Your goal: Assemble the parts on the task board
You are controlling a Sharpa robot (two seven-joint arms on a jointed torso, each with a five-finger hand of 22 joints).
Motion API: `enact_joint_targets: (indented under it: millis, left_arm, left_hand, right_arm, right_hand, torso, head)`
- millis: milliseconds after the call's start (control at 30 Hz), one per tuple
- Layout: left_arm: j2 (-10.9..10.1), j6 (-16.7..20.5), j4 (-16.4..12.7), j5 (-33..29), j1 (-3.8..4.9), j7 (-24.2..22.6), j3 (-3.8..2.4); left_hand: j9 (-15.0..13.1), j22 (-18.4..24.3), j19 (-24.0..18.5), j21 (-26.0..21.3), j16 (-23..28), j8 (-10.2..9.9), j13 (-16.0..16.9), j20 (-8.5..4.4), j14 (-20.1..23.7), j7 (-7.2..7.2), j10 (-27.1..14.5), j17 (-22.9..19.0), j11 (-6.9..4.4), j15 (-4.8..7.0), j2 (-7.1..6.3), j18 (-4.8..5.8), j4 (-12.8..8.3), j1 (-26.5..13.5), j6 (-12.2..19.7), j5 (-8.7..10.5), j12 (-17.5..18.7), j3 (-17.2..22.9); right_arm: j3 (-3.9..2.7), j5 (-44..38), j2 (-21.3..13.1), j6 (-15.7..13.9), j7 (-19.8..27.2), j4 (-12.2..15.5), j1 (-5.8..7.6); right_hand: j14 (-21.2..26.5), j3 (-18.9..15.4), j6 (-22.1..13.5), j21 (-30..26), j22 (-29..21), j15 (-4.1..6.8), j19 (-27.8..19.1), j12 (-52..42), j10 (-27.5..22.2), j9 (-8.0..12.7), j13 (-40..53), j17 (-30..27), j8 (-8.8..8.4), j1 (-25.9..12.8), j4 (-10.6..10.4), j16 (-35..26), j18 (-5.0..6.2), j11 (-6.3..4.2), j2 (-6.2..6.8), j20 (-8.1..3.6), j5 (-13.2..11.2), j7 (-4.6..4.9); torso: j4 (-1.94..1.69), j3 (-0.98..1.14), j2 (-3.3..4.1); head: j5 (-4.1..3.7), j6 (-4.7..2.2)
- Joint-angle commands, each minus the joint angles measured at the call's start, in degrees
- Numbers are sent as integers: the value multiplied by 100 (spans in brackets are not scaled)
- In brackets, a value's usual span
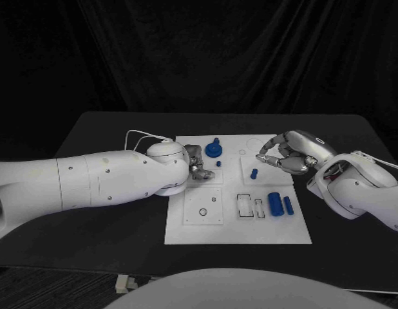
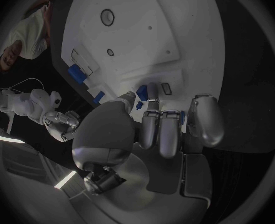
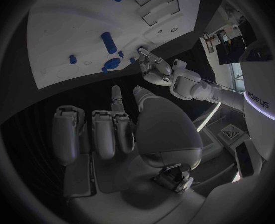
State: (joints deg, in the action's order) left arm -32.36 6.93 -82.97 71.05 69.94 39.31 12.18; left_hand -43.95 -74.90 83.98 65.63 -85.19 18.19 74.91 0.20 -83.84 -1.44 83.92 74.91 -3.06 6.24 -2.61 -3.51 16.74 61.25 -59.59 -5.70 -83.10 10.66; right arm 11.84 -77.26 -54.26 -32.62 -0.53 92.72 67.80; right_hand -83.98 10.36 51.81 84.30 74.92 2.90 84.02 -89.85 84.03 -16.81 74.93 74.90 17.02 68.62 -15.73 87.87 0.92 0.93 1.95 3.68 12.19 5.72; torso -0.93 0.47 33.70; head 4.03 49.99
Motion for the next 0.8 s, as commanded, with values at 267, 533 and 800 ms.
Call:
enact_joint_targets:
  millis: [267, 533, 800]
  left_arm:
    - [4, -135, 1, 13, -15, 21, -3]
    - [10, -131, 22, 13, -15, -29, -3]
    - [-25, -8, -36, 13, -15, -117, -3]
  left_hand:
    - [-50, -934, 103, -52, 47, 51, 954, 40, -495, -5, 308, 1050, 25, -40, 28, -75, 4, -111, 17, 63, 39, -82]
    - [-71, -931, 102, -63, 46, 55, 947, 40, -496, -6, 304, 1051, 26, -40, 51, -77, 3, -121, 38, 68, 49, -93]
    - [-262, -934, 112, -75, 41, 125, 959, 43, -501, -8, 313, 1059, 30, -43, 24, -75, 3, -407, 112, 224, 38, -445]
  right_arm:
    - [-3, -33, -4, 66, -100, 4, -14]
    - [-3, -33, 12, 76, -99, -5, -16]
    - [-3, -33, -6, 71, -98, -3, -17]
  right_hand:
    - [-481, 19, -24, -24, 1288, -39, 279, -15, 597, -2, 1507, 1015, 27, 73, 7, -21, 74, 36, 0, 12, 29, 7]
    - [-481, 19, -24, -24, 1288, -39, 279, -15, 597, -2, 1507, 1015, 27, 73, 7, -21, 74, 36, 0, 12, 29, 7]
    - [-481, 20, -19, -23, 1289, -39, 280, -15, 597, -3, 1507, 1014, 31, 81, 7, -22, 73, 36, 0, 12, 32, 7]
  torso:
    - [2, 0, 3]
    - [-1, 0, 2]
    - [1, 0, 1]
  head:
    - [16, 1]
    - [8, 1]
    - [12, 1]
